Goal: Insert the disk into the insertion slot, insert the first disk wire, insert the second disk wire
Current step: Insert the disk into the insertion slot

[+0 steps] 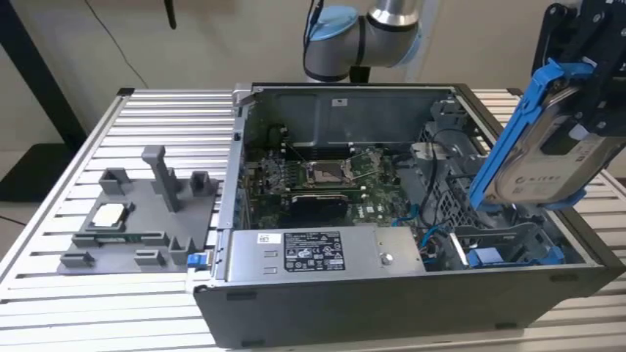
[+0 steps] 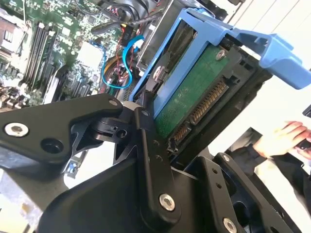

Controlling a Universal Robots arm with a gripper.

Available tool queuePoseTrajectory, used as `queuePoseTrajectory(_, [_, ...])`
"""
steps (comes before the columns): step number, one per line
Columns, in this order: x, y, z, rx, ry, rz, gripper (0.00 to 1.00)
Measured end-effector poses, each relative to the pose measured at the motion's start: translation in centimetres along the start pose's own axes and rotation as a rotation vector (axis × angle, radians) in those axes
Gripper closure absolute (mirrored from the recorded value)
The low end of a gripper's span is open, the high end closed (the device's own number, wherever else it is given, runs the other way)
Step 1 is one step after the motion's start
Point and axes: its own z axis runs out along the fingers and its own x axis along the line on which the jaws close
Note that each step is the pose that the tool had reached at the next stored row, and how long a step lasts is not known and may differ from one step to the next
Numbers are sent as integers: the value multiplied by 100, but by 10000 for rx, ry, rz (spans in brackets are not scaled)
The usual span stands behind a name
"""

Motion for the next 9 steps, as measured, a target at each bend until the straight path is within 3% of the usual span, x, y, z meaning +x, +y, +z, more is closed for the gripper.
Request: queuePoseTrajectory(9, [0, -2, 55, 0, 0, 0, 67])
